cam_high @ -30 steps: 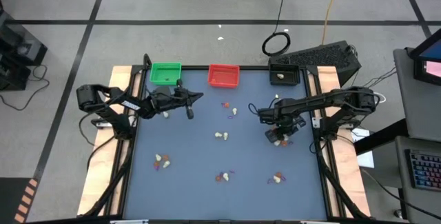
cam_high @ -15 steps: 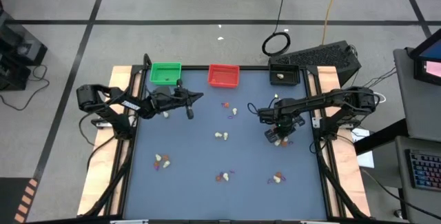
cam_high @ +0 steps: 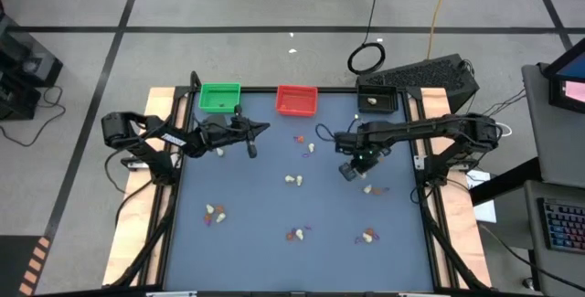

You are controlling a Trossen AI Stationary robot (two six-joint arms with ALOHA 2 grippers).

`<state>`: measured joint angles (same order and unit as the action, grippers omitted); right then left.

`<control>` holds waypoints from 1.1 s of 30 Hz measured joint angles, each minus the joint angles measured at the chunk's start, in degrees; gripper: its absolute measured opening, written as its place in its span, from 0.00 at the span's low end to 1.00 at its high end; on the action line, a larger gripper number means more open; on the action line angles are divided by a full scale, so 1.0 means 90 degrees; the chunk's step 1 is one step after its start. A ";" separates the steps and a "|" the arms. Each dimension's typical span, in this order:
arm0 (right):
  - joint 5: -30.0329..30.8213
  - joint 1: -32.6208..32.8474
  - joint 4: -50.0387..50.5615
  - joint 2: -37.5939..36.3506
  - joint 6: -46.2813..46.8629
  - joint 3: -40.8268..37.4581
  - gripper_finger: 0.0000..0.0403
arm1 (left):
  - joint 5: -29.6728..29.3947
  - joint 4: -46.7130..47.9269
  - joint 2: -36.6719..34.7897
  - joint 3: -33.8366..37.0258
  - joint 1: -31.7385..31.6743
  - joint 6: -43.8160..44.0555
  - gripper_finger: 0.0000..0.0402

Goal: Sort Halloween decoration
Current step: Put the white skull toy into the black bin

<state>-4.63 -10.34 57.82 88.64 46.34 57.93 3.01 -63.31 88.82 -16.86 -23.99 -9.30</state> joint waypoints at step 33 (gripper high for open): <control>0.1519 -0.5574 -0.1425 0.1587 -0.4357 0.1351 0.03 | 0.0000 -0.0022 0.0000 0.0002 0.0001 0.0002 0.02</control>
<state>9.04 -60.51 45.00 102.92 7.13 70.08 3.01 -63.51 88.82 -16.84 -23.98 -9.28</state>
